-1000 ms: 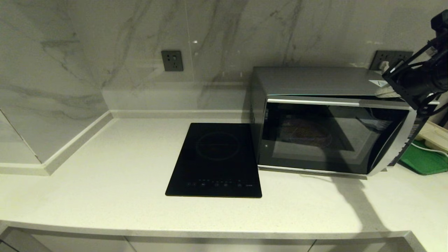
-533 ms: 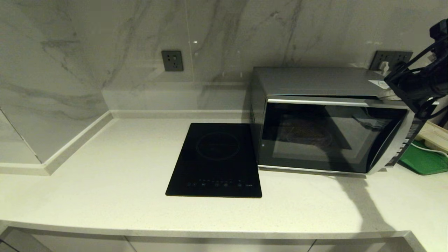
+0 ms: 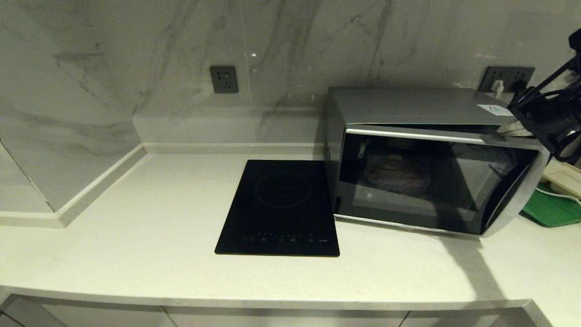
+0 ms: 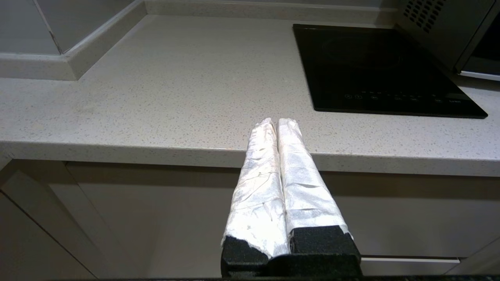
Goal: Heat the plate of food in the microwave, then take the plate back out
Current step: Open the microwave oven
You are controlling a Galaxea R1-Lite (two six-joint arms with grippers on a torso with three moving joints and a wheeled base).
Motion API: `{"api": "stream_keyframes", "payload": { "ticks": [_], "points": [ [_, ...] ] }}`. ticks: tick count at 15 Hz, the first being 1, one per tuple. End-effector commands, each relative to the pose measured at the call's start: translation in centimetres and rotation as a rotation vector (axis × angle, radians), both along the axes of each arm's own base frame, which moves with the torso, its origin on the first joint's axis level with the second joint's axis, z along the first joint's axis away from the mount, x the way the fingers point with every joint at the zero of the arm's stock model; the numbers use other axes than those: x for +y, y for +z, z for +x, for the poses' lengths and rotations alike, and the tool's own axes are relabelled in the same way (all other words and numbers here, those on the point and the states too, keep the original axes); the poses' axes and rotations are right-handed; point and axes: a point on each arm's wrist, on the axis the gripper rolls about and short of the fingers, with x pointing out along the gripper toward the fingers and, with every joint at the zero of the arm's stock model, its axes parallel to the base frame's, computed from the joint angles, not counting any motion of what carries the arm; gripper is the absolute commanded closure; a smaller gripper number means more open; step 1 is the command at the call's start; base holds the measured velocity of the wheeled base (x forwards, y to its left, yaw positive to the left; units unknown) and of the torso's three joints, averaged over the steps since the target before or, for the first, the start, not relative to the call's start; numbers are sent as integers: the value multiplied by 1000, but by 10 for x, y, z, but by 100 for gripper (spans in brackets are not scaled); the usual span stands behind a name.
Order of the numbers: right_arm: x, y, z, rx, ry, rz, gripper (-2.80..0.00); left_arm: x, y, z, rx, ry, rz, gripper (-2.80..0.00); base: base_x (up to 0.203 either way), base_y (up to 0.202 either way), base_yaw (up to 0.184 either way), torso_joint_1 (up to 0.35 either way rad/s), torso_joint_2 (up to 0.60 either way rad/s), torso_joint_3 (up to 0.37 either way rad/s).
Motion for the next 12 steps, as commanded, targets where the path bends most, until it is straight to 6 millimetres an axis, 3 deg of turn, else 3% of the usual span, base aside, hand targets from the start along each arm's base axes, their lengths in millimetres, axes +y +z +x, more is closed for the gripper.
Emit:
{"api": "stream_keyframes", "payload": {
  "ticks": [1, 5, 12],
  "points": [
    [5, 19, -28, -9, 23, 20, 0, 0, 0, 0, 0, 1, -2, 0, 0, 0, 0, 0, 0, 0],
    [12, 45, -76, -8, 99, 59, 0, 0, 0, 0, 0, 1, 0, 0, 0, 0, 0, 0, 0, 0],
    [3, 42, -77, 17, 68, 68, 0, 0, 0, 0, 0, 1, -2, 0, 0, 0, 0, 0, 0, 0]
  ]
}}
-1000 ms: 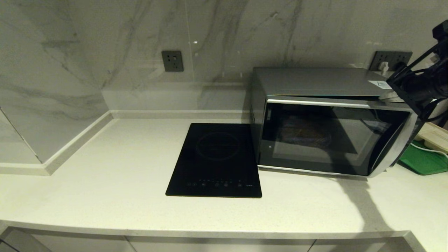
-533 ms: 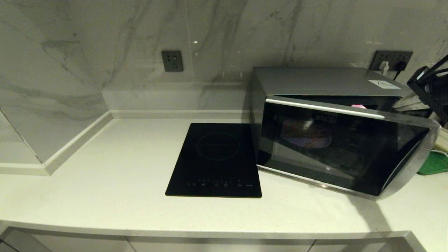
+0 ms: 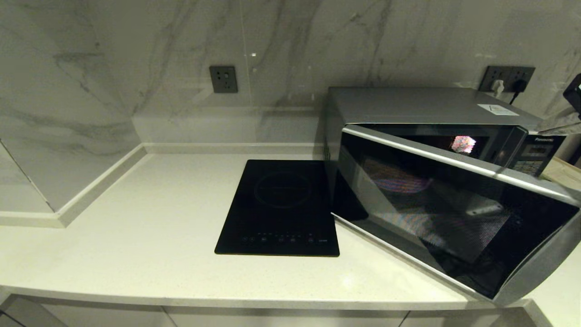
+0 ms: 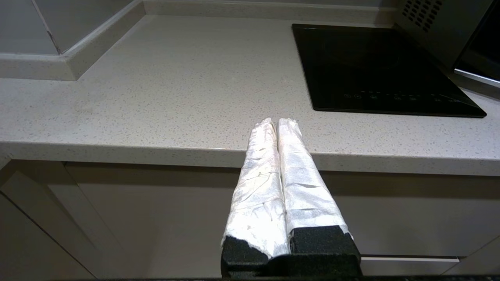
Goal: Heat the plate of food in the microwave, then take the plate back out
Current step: Open the microwave oven
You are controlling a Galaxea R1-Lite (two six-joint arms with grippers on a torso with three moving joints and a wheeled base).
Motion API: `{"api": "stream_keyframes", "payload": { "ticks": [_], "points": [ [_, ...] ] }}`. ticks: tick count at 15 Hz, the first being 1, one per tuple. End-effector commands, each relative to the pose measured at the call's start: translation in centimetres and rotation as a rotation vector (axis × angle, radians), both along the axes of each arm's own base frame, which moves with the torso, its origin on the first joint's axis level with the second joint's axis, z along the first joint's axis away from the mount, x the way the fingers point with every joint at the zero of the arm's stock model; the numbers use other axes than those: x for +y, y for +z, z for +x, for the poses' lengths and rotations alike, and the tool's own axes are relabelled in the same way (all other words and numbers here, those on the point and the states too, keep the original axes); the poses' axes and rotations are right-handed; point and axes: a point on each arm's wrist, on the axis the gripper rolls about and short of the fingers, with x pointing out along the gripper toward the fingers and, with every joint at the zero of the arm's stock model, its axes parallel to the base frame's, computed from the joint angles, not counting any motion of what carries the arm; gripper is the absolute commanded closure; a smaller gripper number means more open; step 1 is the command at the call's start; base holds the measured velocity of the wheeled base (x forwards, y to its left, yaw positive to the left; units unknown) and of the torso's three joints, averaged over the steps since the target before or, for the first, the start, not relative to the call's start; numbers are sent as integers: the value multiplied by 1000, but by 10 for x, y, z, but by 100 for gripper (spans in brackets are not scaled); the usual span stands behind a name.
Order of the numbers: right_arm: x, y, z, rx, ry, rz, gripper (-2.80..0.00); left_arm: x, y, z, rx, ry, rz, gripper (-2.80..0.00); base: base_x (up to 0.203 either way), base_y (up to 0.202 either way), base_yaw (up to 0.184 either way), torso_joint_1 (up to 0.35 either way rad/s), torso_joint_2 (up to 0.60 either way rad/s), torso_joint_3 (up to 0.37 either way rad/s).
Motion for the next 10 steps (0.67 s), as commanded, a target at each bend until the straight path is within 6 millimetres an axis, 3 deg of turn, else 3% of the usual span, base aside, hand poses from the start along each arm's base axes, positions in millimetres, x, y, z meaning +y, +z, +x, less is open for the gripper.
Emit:
{"api": "stream_keyframes", "payload": {
  "ticks": [1, 3, 5, 10],
  "points": [
    [0, -2, -3, 17, -3, 6, 0, 0, 0, 0, -1, 1, -1, 0, 0, 0, 0, 0, 0, 0],
    [1, -13, -5, 92, 31, -20, 0, 0, 0, 0, -1, 1, -2, 0, 0, 0, 0, 0, 0, 0],
    [5, -31, -9, 207, 175, -107, 0, 0, 0, 0, -1, 1, -1, 0, 0, 0, 0, 0, 0, 0],
    [44, -52, -19, 299, 543, -246, 0, 0, 0, 0, -1, 1, -1, 0, 0, 0, 0, 0, 0, 0]
  ]
}}
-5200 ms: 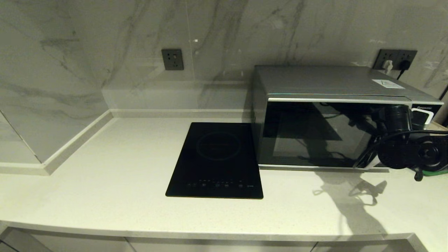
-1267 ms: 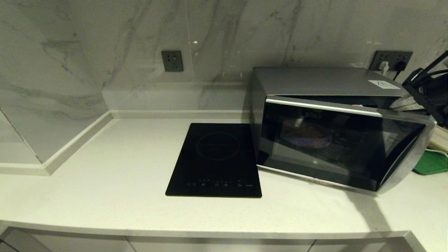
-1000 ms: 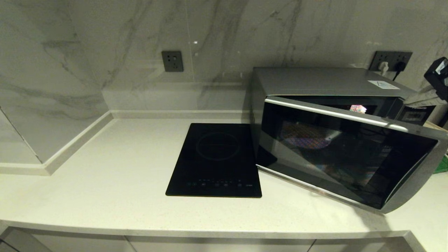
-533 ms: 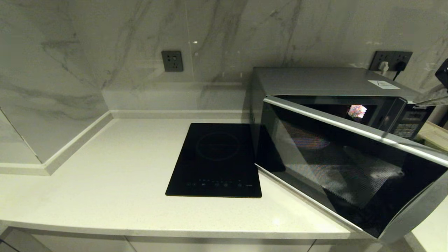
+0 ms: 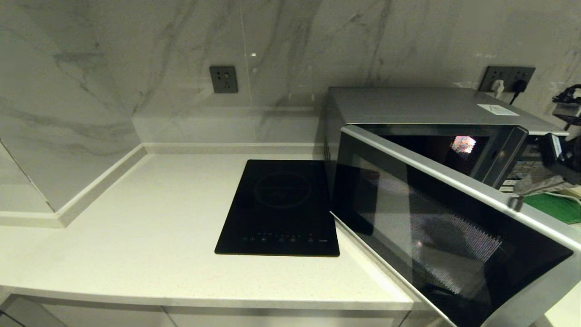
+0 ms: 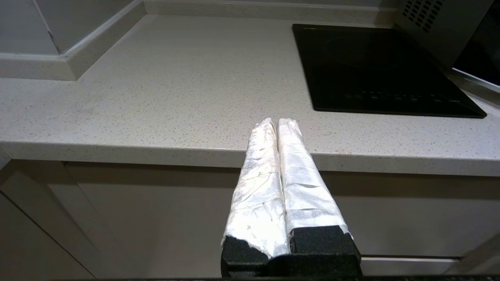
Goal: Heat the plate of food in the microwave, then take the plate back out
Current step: Open the microwave oven
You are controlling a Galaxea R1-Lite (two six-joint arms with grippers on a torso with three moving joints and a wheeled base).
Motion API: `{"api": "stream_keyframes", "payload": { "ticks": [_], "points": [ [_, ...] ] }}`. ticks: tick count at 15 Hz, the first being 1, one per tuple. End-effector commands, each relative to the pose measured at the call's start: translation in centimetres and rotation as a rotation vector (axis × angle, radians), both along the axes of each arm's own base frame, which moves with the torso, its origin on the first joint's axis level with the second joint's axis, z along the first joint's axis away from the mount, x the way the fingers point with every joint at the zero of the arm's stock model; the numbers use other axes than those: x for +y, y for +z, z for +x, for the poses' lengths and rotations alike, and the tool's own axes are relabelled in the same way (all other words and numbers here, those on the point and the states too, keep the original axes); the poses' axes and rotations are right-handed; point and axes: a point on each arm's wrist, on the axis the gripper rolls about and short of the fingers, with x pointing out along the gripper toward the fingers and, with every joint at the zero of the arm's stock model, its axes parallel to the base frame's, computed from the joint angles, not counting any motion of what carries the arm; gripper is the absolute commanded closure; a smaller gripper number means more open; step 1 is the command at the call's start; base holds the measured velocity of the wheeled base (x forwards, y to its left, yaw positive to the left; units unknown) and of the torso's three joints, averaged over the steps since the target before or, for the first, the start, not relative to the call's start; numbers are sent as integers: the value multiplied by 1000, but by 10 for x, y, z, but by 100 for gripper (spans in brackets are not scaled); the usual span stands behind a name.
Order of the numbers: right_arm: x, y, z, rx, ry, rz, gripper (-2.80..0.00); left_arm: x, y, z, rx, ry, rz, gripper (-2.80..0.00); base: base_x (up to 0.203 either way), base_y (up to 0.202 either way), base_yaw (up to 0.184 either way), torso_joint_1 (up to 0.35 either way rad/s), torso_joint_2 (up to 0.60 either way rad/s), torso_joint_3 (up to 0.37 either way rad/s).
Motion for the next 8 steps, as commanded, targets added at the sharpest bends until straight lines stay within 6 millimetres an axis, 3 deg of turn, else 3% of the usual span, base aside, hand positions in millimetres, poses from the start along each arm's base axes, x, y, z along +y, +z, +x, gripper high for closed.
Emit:
{"api": "stream_keyframes", "payload": {
  "ticks": [1, 5, 8],
  "points": [
    [16, -6, -8, 21, 133, -38, 0, 0, 0, 0, -1, 1, 0, 0, 0, 0, 0, 0, 0, 0],
    [34, -22, -23, 62, 338, -94, 0, 0, 0, 0, -1, 1, 0, 0, 0, 0, 0, 0, 0, 0],
    [42, -22, -39, 30, 472, -78, 0, 0, 0, 0, -1, 1, -1, 0, 0, 0, 0, 0, 0, 0]
  ]
}}
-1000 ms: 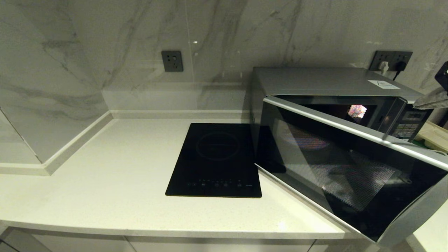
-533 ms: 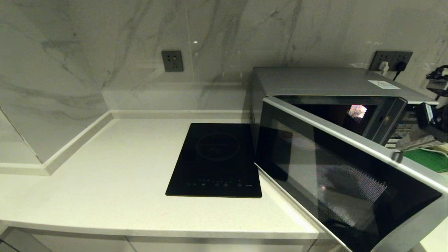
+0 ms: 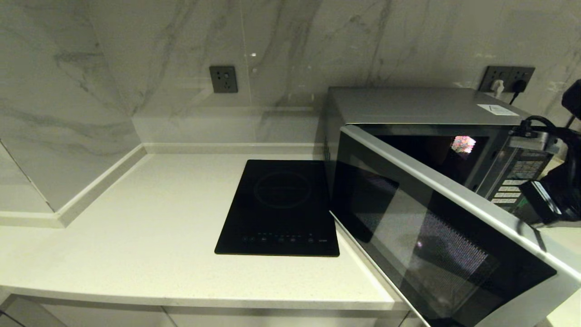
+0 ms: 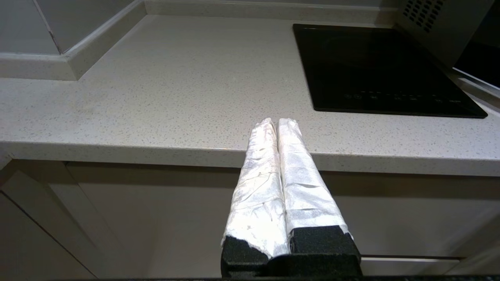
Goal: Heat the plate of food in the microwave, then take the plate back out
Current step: Open the microwave oven
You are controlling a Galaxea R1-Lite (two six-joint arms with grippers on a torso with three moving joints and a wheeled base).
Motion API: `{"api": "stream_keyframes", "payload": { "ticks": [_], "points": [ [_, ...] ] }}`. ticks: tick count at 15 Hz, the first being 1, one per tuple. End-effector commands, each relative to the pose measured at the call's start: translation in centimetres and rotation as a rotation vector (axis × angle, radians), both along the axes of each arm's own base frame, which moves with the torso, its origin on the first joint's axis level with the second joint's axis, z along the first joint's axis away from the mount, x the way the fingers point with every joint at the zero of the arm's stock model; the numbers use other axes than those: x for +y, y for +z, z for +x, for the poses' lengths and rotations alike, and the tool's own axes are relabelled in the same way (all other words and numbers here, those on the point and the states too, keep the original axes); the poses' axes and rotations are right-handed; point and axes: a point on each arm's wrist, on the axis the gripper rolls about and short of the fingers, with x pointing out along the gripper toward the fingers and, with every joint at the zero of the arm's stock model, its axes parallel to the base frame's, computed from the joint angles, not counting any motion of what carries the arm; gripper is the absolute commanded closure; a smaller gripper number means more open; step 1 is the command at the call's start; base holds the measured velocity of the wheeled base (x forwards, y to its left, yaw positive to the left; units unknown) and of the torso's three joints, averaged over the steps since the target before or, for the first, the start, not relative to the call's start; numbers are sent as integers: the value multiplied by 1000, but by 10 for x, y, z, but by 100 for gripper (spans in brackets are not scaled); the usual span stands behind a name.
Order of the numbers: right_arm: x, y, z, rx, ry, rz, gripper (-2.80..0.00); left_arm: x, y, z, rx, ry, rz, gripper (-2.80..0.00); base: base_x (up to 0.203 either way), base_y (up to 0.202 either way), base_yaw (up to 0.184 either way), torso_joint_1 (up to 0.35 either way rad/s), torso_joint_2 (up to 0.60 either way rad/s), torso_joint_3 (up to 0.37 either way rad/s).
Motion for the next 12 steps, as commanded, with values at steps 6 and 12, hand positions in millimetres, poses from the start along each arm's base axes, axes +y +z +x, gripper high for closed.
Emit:
{"api": "stream_keyframes", "payload": {
  "ticks": [6, 12],
  "points": [
    [23, 10, -40, -87, 332, 88, 0, 0, 0, 0, 0, 1, -2, 0, 0, 0, 0, 0, 0, 0],
    [40, 6, -38, -63, 417, 89, 0, 0, 0, 0, 0, 1, -1, 0, 0, 0, 0, 0, 0, 0]
  ]
}}
